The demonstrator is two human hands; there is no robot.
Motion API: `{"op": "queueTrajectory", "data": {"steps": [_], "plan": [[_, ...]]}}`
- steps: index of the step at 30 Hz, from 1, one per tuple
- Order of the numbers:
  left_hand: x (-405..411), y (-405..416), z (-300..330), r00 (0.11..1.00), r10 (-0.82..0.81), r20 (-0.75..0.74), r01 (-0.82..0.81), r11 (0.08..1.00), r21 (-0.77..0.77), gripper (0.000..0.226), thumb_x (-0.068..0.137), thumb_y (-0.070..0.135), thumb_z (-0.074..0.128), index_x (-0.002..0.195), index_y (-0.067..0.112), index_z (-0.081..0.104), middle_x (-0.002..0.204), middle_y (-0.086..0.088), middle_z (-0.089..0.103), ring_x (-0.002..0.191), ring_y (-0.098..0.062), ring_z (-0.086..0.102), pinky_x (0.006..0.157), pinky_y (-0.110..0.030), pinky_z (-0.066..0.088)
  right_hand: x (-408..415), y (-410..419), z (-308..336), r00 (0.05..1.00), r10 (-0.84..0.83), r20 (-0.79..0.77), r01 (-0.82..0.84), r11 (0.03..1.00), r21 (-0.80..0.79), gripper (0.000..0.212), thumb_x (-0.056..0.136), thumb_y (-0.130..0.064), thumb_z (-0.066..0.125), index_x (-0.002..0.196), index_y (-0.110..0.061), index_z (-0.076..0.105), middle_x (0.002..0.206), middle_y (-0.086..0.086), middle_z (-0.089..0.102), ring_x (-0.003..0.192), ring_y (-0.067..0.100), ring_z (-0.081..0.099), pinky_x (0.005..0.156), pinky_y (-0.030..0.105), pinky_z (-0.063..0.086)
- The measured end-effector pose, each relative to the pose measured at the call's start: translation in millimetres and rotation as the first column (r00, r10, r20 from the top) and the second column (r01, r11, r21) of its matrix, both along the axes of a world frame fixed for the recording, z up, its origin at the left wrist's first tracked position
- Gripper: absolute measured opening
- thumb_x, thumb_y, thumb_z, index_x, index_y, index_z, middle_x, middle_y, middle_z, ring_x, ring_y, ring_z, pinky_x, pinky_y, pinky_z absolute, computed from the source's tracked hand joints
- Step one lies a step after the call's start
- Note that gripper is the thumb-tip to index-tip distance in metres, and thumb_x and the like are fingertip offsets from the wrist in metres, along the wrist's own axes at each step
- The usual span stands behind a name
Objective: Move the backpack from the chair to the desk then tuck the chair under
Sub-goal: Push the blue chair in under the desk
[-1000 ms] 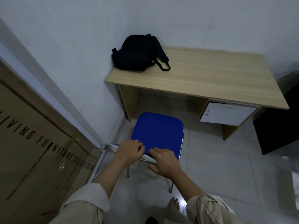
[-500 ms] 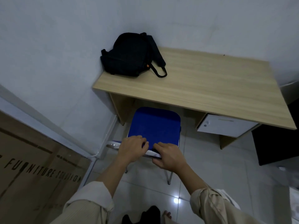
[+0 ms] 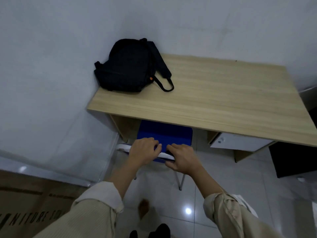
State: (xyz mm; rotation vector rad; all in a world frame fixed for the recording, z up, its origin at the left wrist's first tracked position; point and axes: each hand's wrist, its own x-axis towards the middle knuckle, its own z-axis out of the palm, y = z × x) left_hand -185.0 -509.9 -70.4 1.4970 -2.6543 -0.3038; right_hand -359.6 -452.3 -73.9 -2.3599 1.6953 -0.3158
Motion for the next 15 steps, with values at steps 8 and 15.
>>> {"op": "queueTrajectory", "data": {"steps": [8,15], "plan": [[-13,-90,1,0.997,-0.078,0.012,0.078,0.997,0.022,0.039,0.093,0.042,0.033,0.073,0.017,0.056,0.077,-0.003,0.060,0.065,-0.021,0.055,0.054,-0.033,0.032,-7,-76,-1,0.995,-0.092,0.036,0.093,0.995,-0.037,0.028,0.070,-0.041,0.050,0.074,-0.014,0.054,0.059,0.003,0.054,0.048,0.023,0.044,0.047,0.032,0.041],[-13,-142,-2,0.991,-0.131,-0.016,0.131,0.991,0.003,0.037,0.091,0.040,0.035,0.079,0.016,0.061,0.079,-0.003,0.063,0.067,-0.023,0.057,0.055,-0.030,0.031,-4,-119,-2,0.992,-0.105,0.069,0.111,0.990,-0.089,0.025,0.070,-0.035,0.055,0.073,-0.011,0.055,0.061,0.006,0.056,0.050,0.026,0.049,0.049,0.030,0.040]]}}
